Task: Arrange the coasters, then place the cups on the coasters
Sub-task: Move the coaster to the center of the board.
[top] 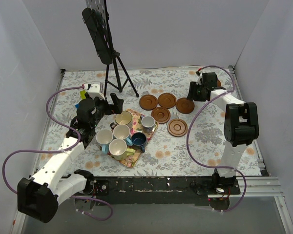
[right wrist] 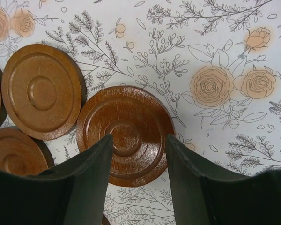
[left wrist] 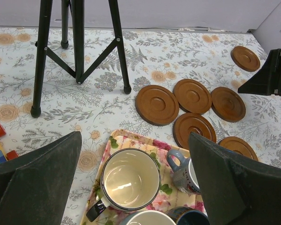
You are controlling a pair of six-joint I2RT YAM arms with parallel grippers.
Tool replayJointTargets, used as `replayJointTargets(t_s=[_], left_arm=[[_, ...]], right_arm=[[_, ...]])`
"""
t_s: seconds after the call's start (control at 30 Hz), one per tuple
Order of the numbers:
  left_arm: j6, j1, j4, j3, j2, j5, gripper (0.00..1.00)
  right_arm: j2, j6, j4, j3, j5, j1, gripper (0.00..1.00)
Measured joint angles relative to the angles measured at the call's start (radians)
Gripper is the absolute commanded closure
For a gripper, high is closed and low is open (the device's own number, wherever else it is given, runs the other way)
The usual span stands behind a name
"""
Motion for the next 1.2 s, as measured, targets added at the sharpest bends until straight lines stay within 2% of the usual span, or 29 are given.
replayJointTargets(t_s=[0.17,0.37,0.6,0.77,1.03,1.13,1.2], left_arm=[[-0.003,0.000,0.000,0.000,-0.002,0.000,0.02],[-0.007,-0.001,0.000,0.000,-0.002,0.000,0.02],[-0.007,-0.002,0.000,0.000,-0.002,0.000,0.02],[-0.007,-0.002,0.000,0.000,-0.002,0.000,0.02],[-0.007,-0.002,0.000,0.000,-0.002,0.000,0.02],[-0.007,-0.002,0.000,0.000,-0.002,0.000,0.02],[-0.007,-0.002,0.000,0.000,-0.002,0.000,0.02]], right_arm=[[-0.005,-0.024,-0.011,-0.006,0.017,0.014,0.41],[-0.015,-0.070,0.018,0.012,-0.040,0.063,0.40],[0.149,-0.175,-0.011,0.258,-0.087,0.119,0.38],[0.233,-0.228,-0.050,0.322,-0.093,0.135,0.38],[0.311,-0.294,-0.116,0.361,-0.084,0.146,0.46],[0.319,-0.298,-0.122,0.363,-0.085,0.150,0.53],[0.319,-0.298,-0.122,0.363,-0.086,0.151,0.61]])
